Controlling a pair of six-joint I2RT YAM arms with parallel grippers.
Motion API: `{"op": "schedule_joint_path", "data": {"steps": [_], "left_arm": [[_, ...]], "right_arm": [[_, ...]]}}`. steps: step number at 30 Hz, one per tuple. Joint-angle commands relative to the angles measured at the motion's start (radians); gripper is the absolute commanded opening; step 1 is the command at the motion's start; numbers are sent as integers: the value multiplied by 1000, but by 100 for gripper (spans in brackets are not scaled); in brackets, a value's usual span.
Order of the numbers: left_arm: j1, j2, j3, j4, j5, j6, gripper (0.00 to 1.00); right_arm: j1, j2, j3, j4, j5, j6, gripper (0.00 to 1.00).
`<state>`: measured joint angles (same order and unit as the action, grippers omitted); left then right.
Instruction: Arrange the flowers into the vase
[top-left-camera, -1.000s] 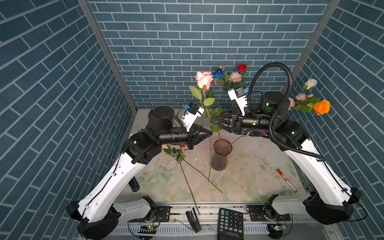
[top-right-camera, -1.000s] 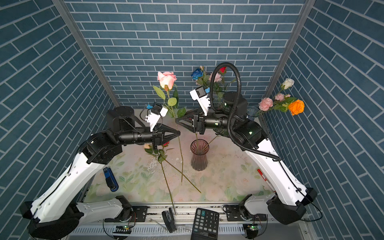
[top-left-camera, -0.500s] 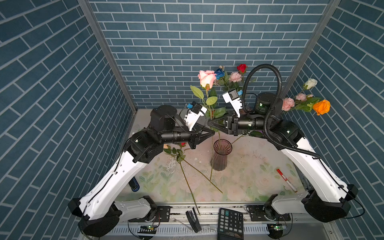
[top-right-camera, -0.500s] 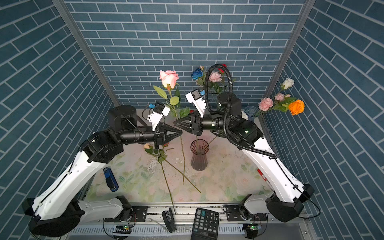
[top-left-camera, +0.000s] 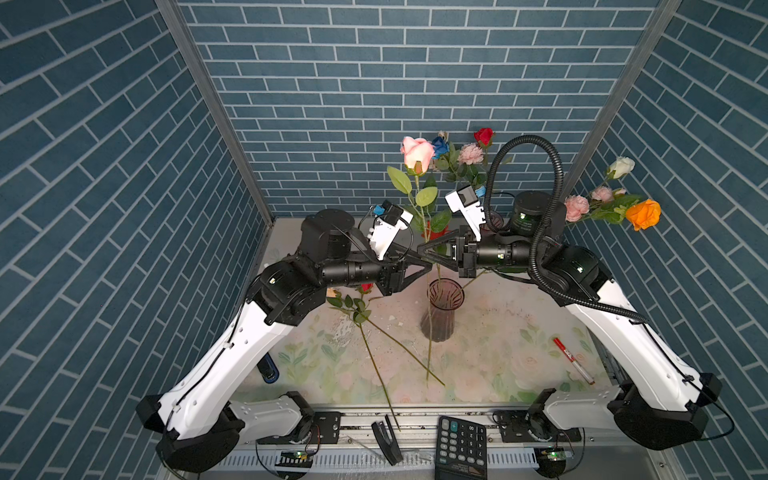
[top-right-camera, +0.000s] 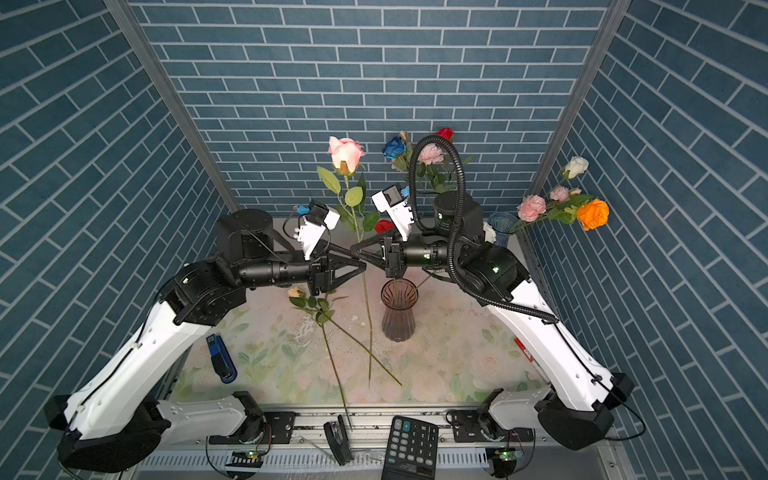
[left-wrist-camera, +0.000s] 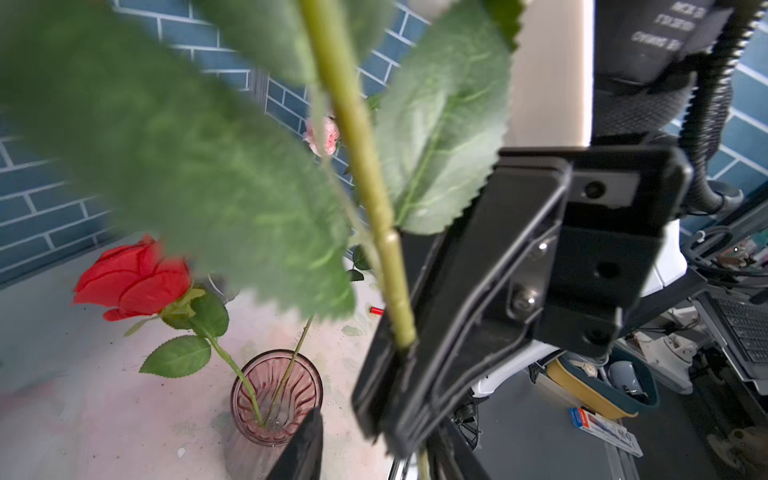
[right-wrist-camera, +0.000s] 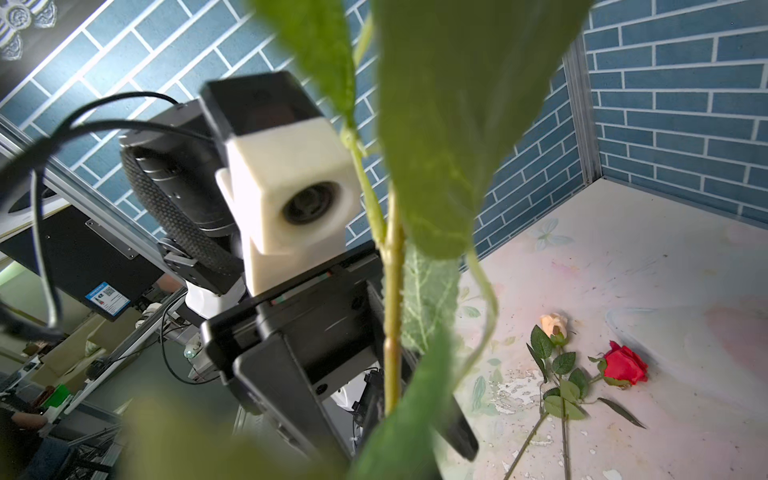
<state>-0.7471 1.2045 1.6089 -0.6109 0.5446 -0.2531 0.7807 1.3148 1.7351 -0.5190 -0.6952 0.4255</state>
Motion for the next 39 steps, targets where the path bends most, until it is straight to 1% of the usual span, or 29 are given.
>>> {"op": "schedule_joint_path", "data": {"steps": [1, 5, 7, 10, 13, 15, 19, 24, 28, 31, 35, 39], "left_arm": [[0, -46, -49, 8, -64, 13, 49], [0, -66, -73, -17, -115, 25, 50], [0, -71, -75, -40, -142, 37, 50], [0, -78, -87, -40, -144, 44, 50], [0, -82, -105, -34, -143, 41, 50], [0, -85, -113, -28, -143, 38, 50], [0, -86, -116, -27, -140, 35, 50], [0, -92, -125, -25, -143, 31, 50], [0, -89, -126, -25, -140, 27, 50], [0, -89, -129, -23, -142, 25, 50], [0, -84, -136, -10, -140, 17, 50], [0, -79, -138, 0, -134, 8, 50]], "right_arm": [[5, -16, 91, -68, 95, -83, 0], [5, -32, 139, -137, 279, -182, 0], [6, -57, 132, -137, 400, -250, 0], [5, -83, 123, -126, 550, -337, 0], [5, -93, 126, -113, 638, -400, 0], [5, -97, 123, -99, 673, -424, 0], [5, -96, 104, -64, 694, -442, 0], [5, -89, 64, -29, 656, -430, 0], [6, -112, -20, 41, 639, -424, 0], [5, -132, -72, 102, 623, -405, 0], [4, -136, -97, 114, 613, -381, 0], [6, -175, -182, 164, 644, -332, 0]]}}
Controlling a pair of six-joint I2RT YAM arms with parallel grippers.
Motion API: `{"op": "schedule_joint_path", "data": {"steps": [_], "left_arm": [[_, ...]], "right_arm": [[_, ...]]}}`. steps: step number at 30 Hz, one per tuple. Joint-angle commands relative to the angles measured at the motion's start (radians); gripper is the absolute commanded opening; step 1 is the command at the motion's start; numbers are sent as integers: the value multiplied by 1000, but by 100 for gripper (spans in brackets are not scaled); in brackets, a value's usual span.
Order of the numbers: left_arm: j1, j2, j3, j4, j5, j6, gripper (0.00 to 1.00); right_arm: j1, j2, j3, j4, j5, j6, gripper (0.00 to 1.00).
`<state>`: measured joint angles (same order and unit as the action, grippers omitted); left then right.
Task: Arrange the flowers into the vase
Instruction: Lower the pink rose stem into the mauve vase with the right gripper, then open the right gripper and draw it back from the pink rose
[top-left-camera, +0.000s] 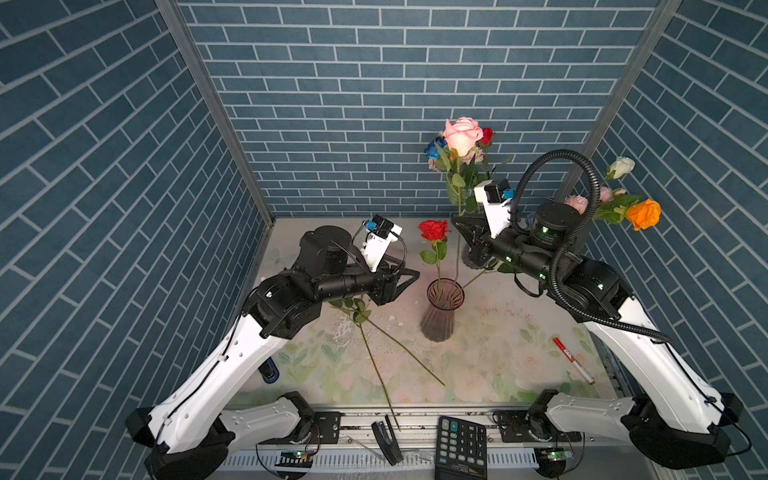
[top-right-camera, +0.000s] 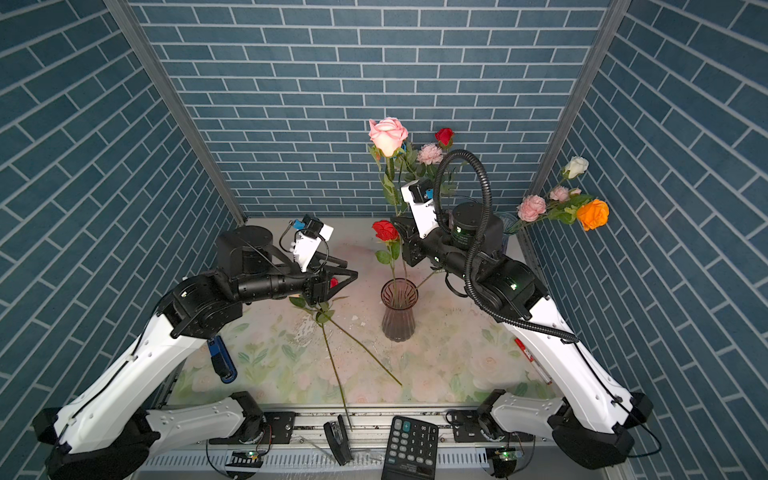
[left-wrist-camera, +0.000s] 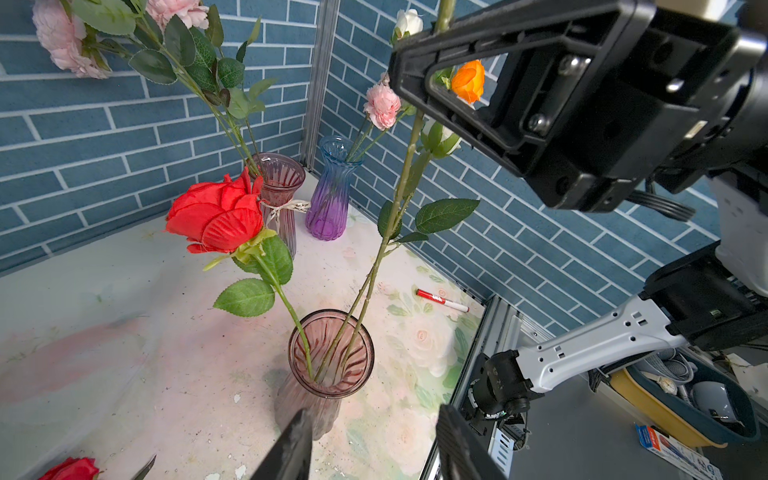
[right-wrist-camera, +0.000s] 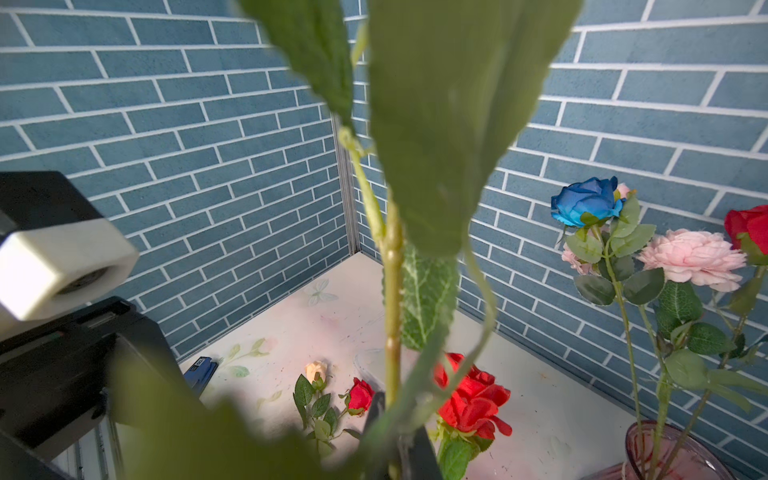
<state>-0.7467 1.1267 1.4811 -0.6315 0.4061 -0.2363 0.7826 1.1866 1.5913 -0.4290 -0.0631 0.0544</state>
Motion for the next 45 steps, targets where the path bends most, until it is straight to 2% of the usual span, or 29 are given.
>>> {"op": "schedule_joint_path", "data": {"steps": [1, 5, 8, 17, 18, 19, 20, 21, 24, 42, 45], "left_arm": [[0, -1, -11, 19, 5, -8, 50], [0, 1, -10, 17, -1, -8, 50], [0, 2, -10, 17, 1, -9, 50], [0, 2, -11, 19, -1, -12, 50], [0, 3, -12, 19, -1, -12, 50], [-1, 2, -12, 18, -2, -13, 50], [-1, 2, -12, 17, -2, -11, 50], [0, 2, -12, 17, -1, -12, 51], [-1, 3, -12, 15, -1, -11, 51], [-1, 3, -13, 19, 0, -18, 51], [-1, 2, -15, 19, 1, -20, 51]], "right_arm": [[4, -59, -68, 89, 27, 57, 0], [3, -120, -219, 182, 103, 181, 0], [3, -131, -265, 172, 134, 238, 0], [3, -102, -283, 97, 106, 286, 0], [1, -93, -278, 83, 95, 286, 2], [1, -84, -270, 68, 85, 288, 11], [0, -75, -260, 50, 78, 289, 32], [0, -66, -249, 31, 79, 292, 47], [-2, -56, -224, -8, 97, 292, 61], [-18, -88, -177, -58, 160, 256, 63], [-69, -41, -88, -129, 124, 323, 63]]}}
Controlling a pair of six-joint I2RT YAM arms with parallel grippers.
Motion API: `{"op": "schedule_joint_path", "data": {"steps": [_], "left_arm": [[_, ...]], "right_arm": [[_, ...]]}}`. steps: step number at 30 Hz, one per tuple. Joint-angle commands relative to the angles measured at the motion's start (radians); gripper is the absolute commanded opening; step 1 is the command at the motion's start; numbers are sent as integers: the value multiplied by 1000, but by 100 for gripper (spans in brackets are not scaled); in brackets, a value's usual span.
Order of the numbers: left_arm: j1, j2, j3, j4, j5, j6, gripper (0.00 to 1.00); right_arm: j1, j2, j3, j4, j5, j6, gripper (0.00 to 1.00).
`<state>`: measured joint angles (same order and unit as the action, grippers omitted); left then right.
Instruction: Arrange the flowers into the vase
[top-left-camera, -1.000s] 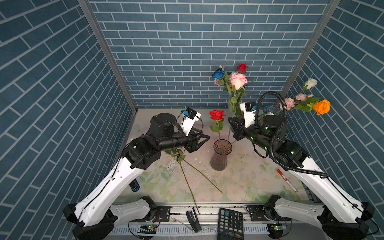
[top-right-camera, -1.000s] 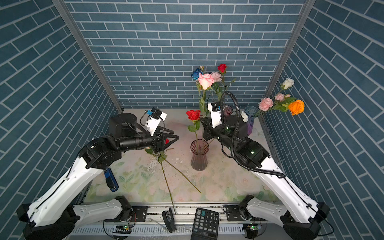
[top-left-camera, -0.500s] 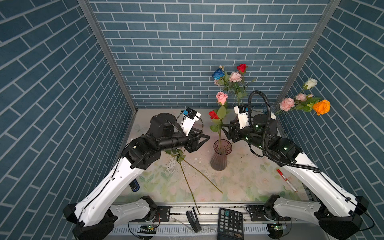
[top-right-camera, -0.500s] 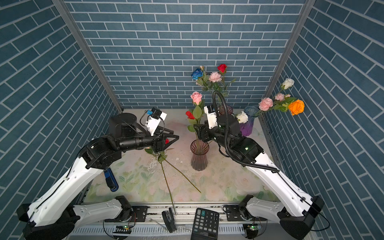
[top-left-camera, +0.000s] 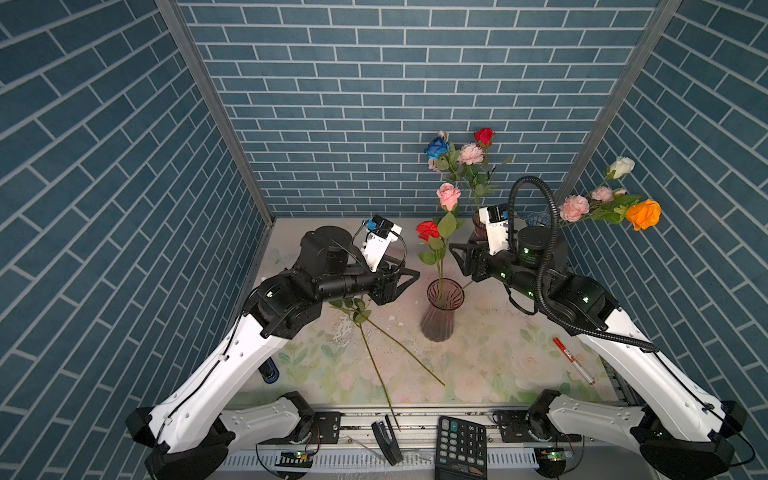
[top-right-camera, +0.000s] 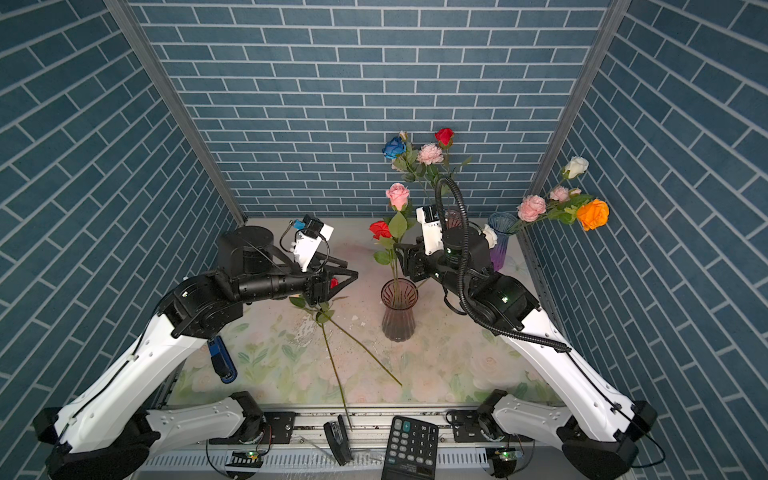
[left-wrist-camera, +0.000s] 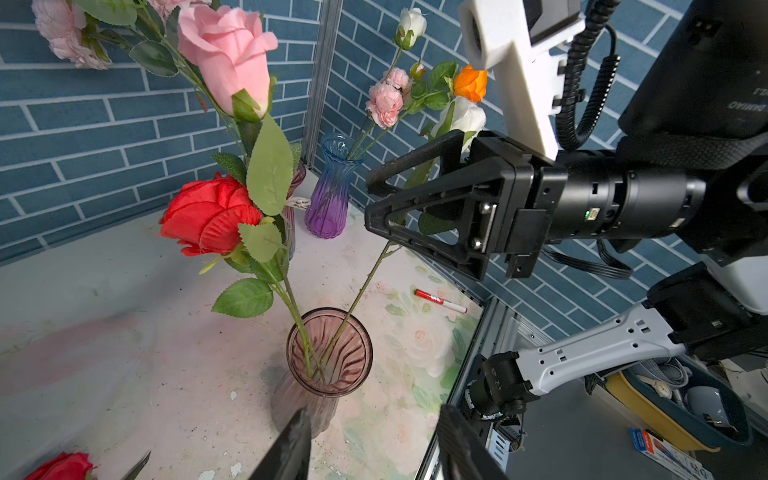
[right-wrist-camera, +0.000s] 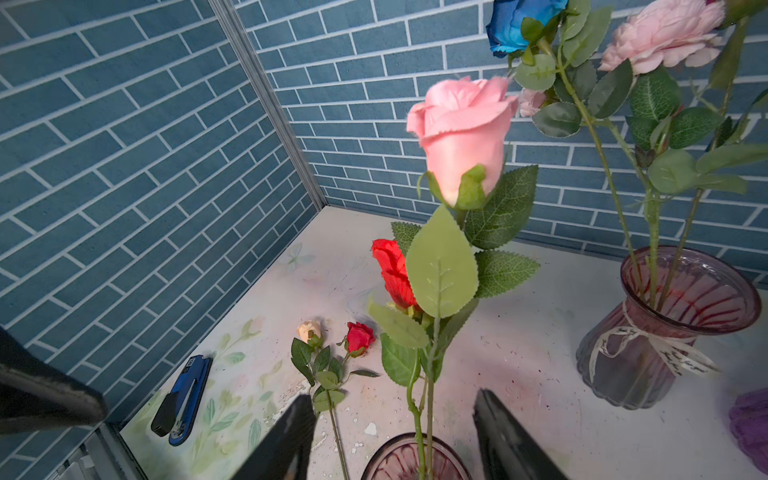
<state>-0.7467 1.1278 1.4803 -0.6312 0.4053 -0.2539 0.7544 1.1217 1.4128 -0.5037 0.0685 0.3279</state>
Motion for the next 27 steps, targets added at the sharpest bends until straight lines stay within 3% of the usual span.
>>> {"op": "schedule_joint_path", "data": {"steps": [1, 6, 12, 20, 27], "left_arm": [[0, 1, -13, 19, 3, -2, 51], [0, -3, -16, 18, 0, -2, 51], [0, -19, -24, 7, -8, 1, 51], [0, -33, -39, 2, -11, 2, 51], [0, -43, -43, 7, -7, 2, 51]], "right_arm": [[-79, 58, 148, -111, -49, 93, 62], [-175, 280, 514, -329, -207, 96, 63], [-207, 485, 788, -476, -318, 56, 72], [-211, 582, 834, -493, -367, 40, 74], [-211, 593, 782, -459, -345, 10, 72]]}}
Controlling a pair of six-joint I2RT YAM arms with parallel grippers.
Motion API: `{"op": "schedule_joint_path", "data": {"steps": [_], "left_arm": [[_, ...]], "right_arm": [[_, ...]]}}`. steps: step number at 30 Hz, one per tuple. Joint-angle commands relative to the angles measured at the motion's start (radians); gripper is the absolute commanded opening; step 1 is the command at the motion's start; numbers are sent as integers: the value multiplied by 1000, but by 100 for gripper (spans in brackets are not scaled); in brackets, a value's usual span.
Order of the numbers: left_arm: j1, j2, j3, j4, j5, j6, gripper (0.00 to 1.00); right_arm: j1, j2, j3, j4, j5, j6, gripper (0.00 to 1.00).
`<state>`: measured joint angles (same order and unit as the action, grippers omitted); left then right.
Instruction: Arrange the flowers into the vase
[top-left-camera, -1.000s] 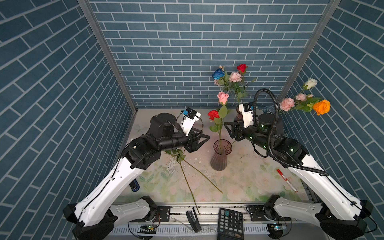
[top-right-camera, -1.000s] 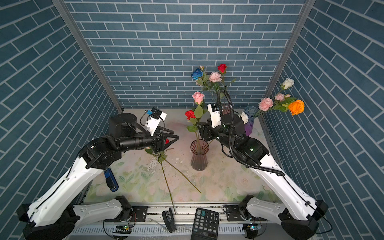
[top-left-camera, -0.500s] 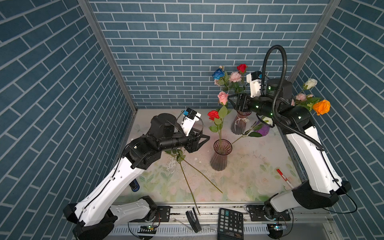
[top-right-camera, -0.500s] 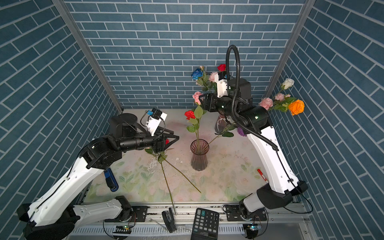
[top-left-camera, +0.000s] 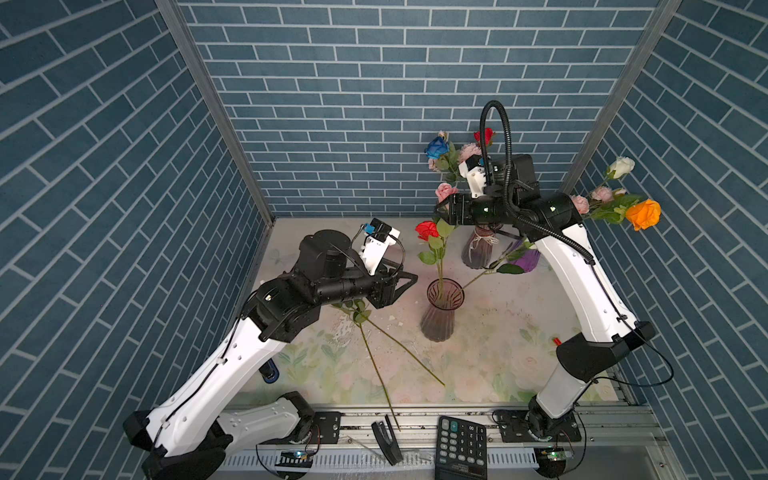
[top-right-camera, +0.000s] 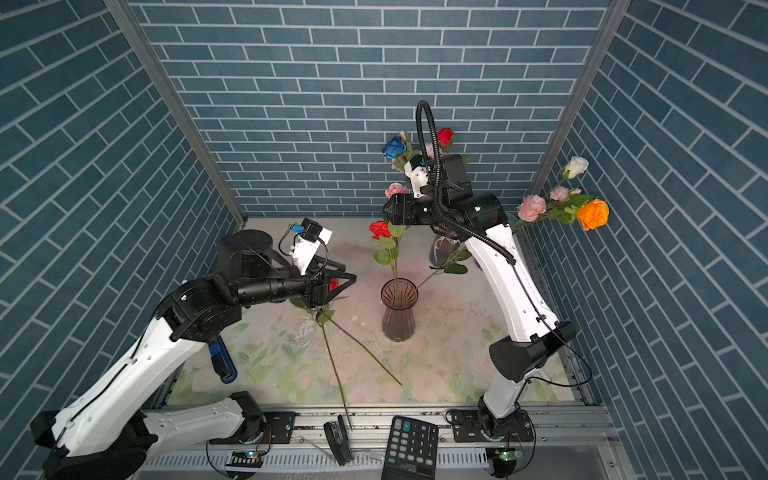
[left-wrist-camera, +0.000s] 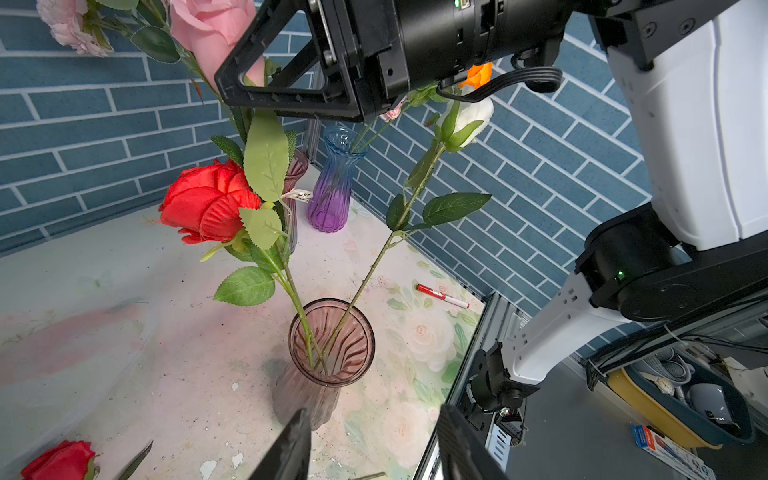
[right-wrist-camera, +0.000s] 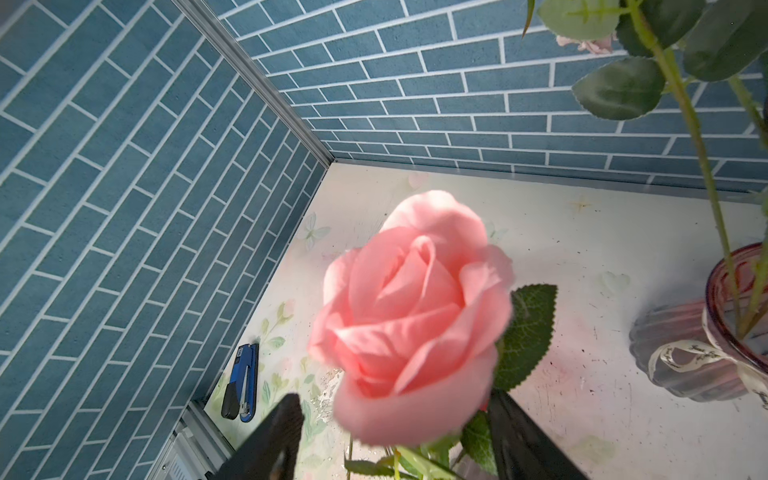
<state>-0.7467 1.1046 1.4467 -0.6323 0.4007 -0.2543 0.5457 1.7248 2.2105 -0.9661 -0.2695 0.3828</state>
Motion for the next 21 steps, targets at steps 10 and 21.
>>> {"op": "schedule_joint_path", "data": {"steps": [10, 21], "left_arm": [[-1, -30, -18, 1, -10, 2, 51], [0, -21, -16, 5, -8, 4, 51]], "right_arm": [[-5, -33, -131, 79, -20, -55, 38], [-5, -255, -305, 132, 71, -48, 20]]}}
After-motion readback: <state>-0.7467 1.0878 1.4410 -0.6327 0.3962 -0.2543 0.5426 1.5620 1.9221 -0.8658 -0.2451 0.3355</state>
